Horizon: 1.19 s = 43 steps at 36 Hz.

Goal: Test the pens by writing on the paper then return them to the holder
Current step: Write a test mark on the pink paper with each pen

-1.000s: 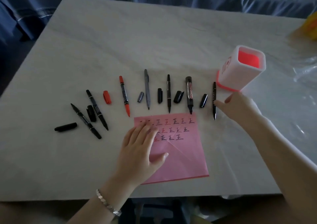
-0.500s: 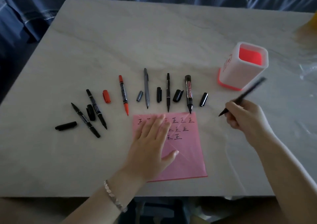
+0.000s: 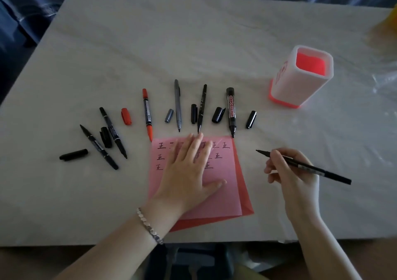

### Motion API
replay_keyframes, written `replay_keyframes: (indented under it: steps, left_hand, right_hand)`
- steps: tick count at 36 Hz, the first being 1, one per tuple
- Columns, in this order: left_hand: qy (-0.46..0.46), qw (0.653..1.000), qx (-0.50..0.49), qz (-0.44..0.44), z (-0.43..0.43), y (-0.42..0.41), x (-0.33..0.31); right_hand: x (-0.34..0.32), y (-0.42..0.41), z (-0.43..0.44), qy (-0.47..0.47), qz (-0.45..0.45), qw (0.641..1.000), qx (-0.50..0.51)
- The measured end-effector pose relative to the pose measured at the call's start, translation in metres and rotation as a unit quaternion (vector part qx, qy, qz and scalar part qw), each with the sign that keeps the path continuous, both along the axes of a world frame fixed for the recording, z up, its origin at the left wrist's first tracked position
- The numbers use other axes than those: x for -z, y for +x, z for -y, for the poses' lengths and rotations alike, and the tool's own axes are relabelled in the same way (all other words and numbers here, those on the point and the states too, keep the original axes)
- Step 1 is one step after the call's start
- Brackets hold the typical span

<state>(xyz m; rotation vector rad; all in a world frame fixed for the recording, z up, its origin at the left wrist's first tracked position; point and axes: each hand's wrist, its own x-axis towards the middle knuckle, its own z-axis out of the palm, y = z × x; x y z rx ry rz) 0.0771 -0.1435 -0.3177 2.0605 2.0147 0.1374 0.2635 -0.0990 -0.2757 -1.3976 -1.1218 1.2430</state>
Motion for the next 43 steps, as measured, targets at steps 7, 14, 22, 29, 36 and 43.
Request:
replay_keyframes:
  steps: [7,14,22,29,36,43]
  left_hand:
    - [0.025,0.999,-0.005,0.026,0.010,0.001,0.002]
    - [0.017,0.987,-0.141,0.071,0.042,-0.015,-0.008]
    - [-0.009,0.969,-0.163,0.185,0.067,-0.007,-0.012]
    - [-0.042,0.982,-0.088,0.159,0.069,-0.003,-0.011]
    - [-0.027,0.988,-0.039,0.145,0.071,-0.007,-0.009]
    - [0.010,0.993,0.007,0.121,0.074,-0.008,-0.004]
  right_hand:
    - [0.010,-0.015,0.007,0.004,-0.007,1.000,-0.011]
    - [0.016,-0.018,0.018,0.083,0.079,0.993,-0.010]
    - [0.024,-0.024,0.031,0.059,0.124,0.990,0.018]
    - [0.022,-0.024,0.030,0.045,0.100,0.994,0.024]
    - [0.022,-0.024,0.028,0.033,0.071,0.996,0.040]
    - [0.024,-0.023,0.027,0.037,0.101,0.993,0.044]
